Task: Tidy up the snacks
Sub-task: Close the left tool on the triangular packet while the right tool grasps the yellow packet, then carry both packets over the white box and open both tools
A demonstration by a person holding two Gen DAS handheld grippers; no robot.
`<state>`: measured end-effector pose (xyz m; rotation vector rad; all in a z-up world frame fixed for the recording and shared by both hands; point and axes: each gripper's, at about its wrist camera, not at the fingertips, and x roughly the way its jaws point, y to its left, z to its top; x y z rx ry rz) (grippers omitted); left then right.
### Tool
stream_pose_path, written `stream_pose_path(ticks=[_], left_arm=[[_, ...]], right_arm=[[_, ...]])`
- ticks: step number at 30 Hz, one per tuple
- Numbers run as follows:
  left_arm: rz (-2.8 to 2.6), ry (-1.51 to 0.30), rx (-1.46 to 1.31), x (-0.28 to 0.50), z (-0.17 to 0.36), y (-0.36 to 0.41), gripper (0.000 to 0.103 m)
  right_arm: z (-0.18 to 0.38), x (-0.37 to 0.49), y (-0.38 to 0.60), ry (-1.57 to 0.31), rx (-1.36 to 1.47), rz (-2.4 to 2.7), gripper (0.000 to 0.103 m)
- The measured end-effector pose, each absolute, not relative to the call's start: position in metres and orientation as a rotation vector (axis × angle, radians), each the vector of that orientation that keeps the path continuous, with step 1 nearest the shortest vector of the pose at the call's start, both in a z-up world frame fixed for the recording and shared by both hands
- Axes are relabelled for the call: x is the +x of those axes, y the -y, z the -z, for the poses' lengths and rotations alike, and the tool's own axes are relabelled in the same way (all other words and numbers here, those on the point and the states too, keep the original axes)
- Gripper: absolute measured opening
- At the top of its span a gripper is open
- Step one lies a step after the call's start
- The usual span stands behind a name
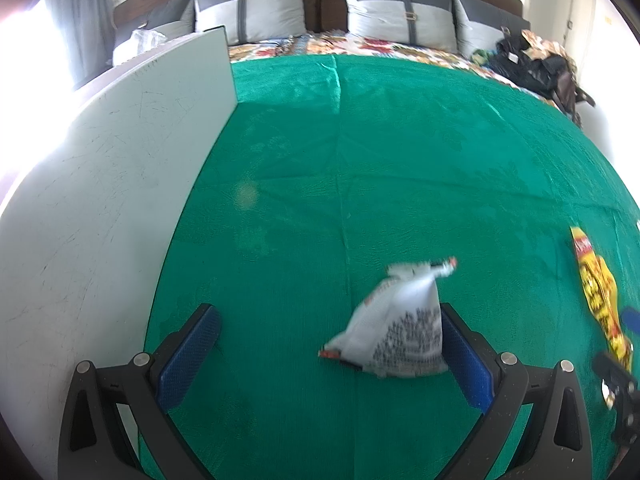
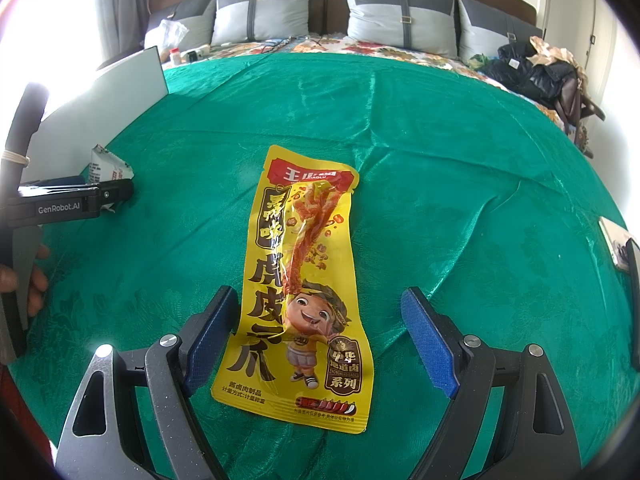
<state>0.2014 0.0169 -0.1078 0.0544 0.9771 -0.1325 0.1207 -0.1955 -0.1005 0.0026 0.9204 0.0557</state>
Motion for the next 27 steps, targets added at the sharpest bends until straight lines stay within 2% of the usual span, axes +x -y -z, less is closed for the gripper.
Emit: stream_pose_path(ticks=[3,6,9,11,12,13,17,18,20,22,27], left_arm=[[0.207,-1.097,0.099,0.209,0.103,-0.018,0.103],[0.256,-1.118,0.141,0.209,0.102,-0.019,0.103],[0.291,-1.097,0.188,0.207,0.098,-0.012,0.095],[0.304,-1.062,0.221,0.206,0.093,-0.006,0.08],[0.324,-1.055,0.209,0.206,0.091,-0.004,0.054],[0.34,-1.059,0.188,0.207,0.089,-0.003,0.041],[0.332,-1.033,0.176,0.199,0.081,-0.002,0.039],[0.333,-1.026,0.161,0.195,0.079,0.0,0.039],[0.342,-1.008,0.105,0.184,0.067,-0.009,0.039],[0.361,-0.986,0.037,0.172,0.05,-0.019,0.039],[0.379,-0.916,-0.128,0.149,-0.001,-0.061,0.039]], right_arm=[[0.1,0.12,0.195,-0.92,0.003,-0.056,0.086],[0.1,0.119,0.196,-0.92,0.003,-0.056,0.086],[0.101,0.119,0.197,-0.921,0.003,-0.057,0.087],[0.101,0.119,0.196,-0.937,0.005,-0.062,0.087],[0.1,0.124,0.196,-0.966,0.005,-0.069,0.087],[0.098,0.13,0.196,-1.01,0.008,-0.081,0.087],[0.087,0.157,0.199,-1.112,0.083,-0.148,0.081],[0.088,0.163,0.194,-1.147,0.032,-0.141,0.055],[0.086,0.17,0.189,-1.166,-0.036,-0.142,0.052],[0.08,0.172,0.197,-1.181,0.034,-0.157,0.04],[0.055,0.171,0.222,-1.179,0.321,-0.199,0.039]])
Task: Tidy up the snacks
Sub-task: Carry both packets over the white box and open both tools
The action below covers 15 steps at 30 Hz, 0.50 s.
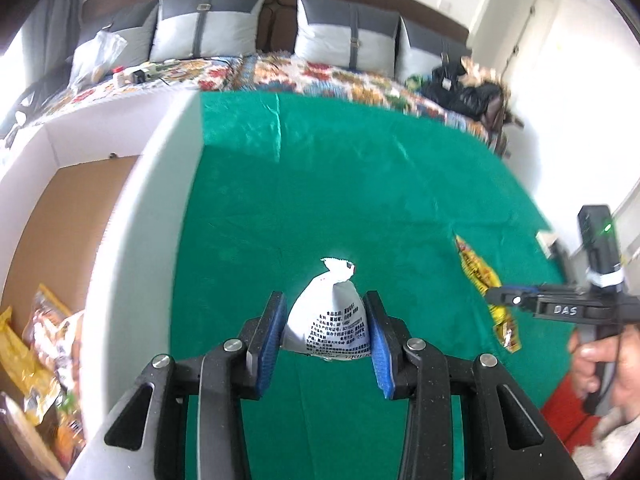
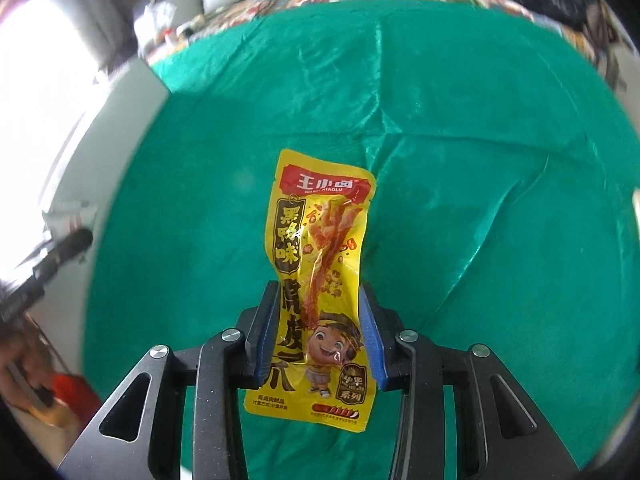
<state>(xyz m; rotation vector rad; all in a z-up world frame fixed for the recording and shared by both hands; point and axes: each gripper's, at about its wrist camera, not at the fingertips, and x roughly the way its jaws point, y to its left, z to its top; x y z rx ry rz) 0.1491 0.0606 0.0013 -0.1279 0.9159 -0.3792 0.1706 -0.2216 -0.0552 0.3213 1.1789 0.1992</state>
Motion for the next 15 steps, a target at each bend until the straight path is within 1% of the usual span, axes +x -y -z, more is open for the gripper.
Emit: stream_pose_path(ticks=[4,8,12,15], left_arm=[[0.368,-0.848,-0.239,0.13,-0.046,-0.108,0.039],[0.273,-0.803,-0.259,0.121,-0.076,-0.169,0.039],[0.084,-0.818,-0.224,0.122,-0.072,-0.241,0.039],[-0.025,-0.861,-0.236,0.121,-0.05,-0.285,0.039]], right_arm=[[0.018,0.17,0.207,-1.111,0.497,-0.304,0.039],[-0.042,0.178,0.137,-1.03,0.511,-0.492,0.04],[-0.088,0.187,0.03,-0.986,0.467,-0.698,0.042],[-0.098,0.193,-0.049,-0.981,0.37,-0.779,0.042]])
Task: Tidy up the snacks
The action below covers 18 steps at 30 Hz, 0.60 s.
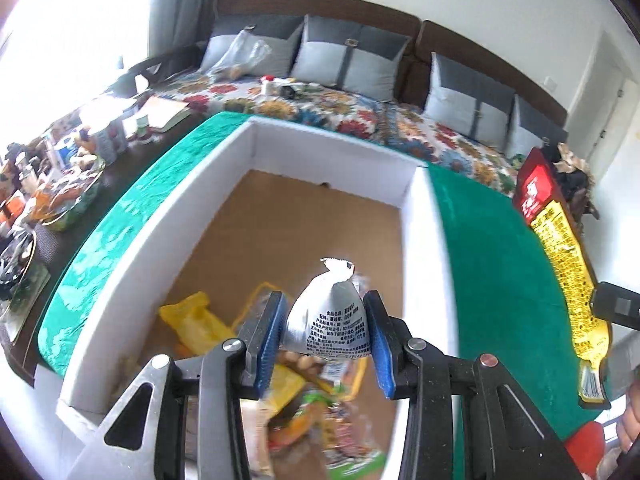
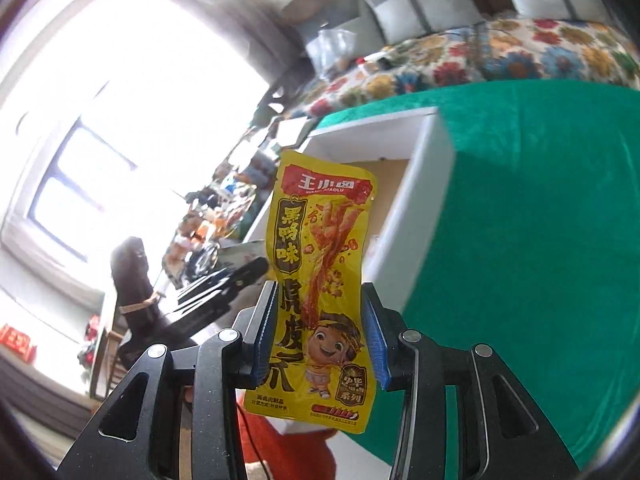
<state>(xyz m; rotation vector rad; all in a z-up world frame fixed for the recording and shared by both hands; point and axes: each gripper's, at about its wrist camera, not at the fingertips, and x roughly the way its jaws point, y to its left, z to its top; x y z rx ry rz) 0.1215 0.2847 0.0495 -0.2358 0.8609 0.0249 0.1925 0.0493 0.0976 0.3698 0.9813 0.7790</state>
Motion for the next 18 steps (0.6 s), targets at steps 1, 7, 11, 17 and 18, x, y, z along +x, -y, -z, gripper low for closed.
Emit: stream_pose_path(ticks=[1,7,11,17,18], left_arm=[[-0.054,-0.874,-0.242,0.12,-0.043,-0.297,0.039],[-0.169,-0.913,-0.205,0.101,-0.009,-0.313,0.072],[-0.186,-0.853,-0.155,0.085,-0.019,-0.307,0.083],[-0.256,-0.767,-0.109,0.073,-0.052,-0.293,0.097],[-0.283,-0.759,-0.119,0.073,-0.058,-0.291,0.101]], right_arm=[[-0.096,0.192,-0.072,-0.981,0.326,-0.789,0.043],[-0.053,0.193,-0.147,-1.028,0.185,-0.808,0.062],[-0.037,0.189,-0.124,-1.062,0.183,-0.801,0.062],[-0.074,0.191,-0.083,-0.946,0.133,-0.742,0.079],[-0.08,0.189,-0.08,-0.933,0.119,-0.733,0.079]])
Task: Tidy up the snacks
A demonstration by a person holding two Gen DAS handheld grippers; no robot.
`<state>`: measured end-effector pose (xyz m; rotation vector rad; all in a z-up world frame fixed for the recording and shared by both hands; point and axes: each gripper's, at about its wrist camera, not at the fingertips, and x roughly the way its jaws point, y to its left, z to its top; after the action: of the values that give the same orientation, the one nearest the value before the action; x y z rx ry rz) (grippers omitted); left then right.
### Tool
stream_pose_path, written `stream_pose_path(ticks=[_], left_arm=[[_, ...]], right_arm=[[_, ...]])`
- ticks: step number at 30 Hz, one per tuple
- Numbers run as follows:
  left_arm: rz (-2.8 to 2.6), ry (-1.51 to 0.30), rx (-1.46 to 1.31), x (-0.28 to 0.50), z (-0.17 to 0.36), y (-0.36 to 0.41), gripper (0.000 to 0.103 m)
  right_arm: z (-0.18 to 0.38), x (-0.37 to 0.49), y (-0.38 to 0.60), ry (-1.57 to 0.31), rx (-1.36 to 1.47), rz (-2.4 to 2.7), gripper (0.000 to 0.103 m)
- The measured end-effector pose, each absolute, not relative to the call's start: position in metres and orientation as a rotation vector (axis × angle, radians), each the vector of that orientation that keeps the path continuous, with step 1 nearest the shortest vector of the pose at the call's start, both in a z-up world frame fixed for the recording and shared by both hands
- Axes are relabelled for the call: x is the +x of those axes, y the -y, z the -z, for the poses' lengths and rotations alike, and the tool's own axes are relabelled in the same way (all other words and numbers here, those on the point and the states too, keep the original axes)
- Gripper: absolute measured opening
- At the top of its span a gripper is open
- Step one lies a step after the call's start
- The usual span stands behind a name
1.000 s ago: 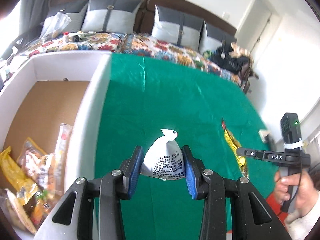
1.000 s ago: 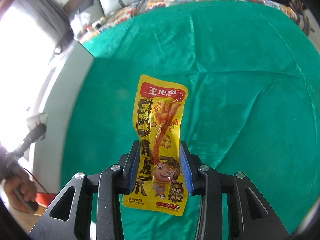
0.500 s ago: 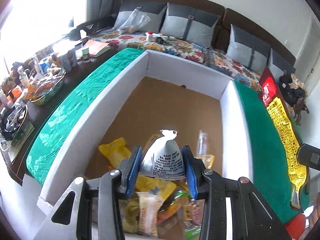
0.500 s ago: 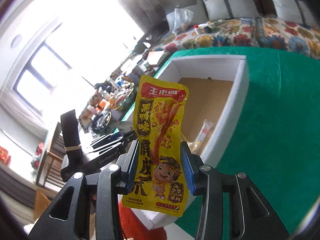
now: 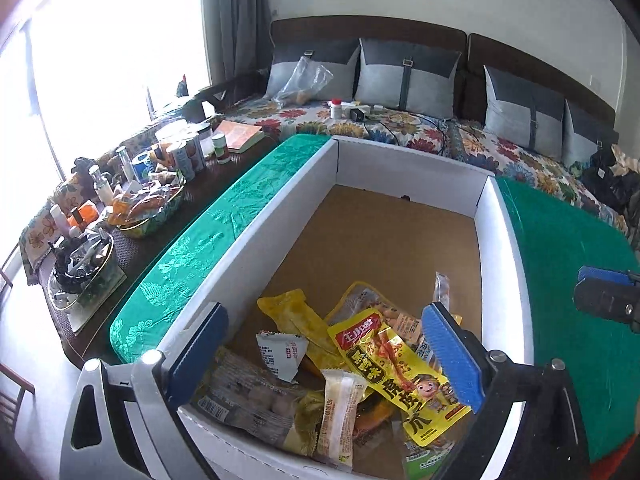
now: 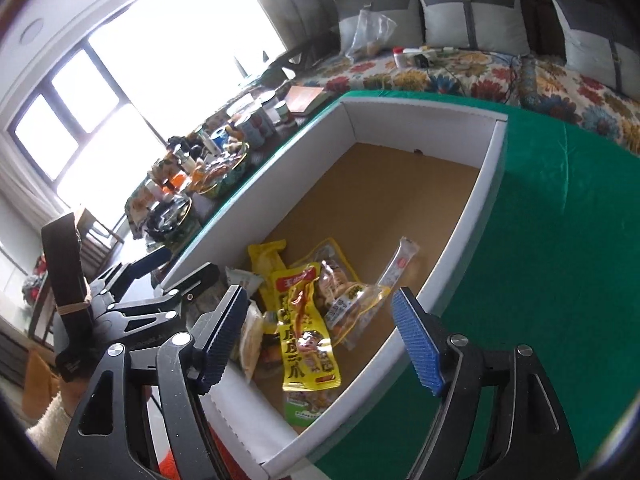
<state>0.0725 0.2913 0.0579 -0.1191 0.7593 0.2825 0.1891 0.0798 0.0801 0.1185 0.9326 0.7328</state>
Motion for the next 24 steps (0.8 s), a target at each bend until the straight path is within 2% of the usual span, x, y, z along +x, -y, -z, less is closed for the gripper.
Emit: stream_pose_path(ticks=[4,7,10,24], left_arm=[[-0.444,-0.674,-0.083,0.06,-0.077,-0.283,0.103],[-0.452,-0.694,-0.061,0.055,-0.082,-0.282,0.103],[-0.437,-0.703,-0.033,0.049,-0.083,-0.28,0.103],[-0.482,-0.712,0.004,0.032,-0.087,-0.287,0.103]], right_arm=[[-0.098,0.178,-0.075,-0.87,0.031,-0.699,0.086],[-0.098,0.171,-0.081,-0.861,-0.045,-0.666,0.088],[-0.093,0.166,-0.089,-0.871,-0.149,-0.578,0.088],[-0.109,0.136,-0.134,-0.805,-0.255,-0.61,0.088]])
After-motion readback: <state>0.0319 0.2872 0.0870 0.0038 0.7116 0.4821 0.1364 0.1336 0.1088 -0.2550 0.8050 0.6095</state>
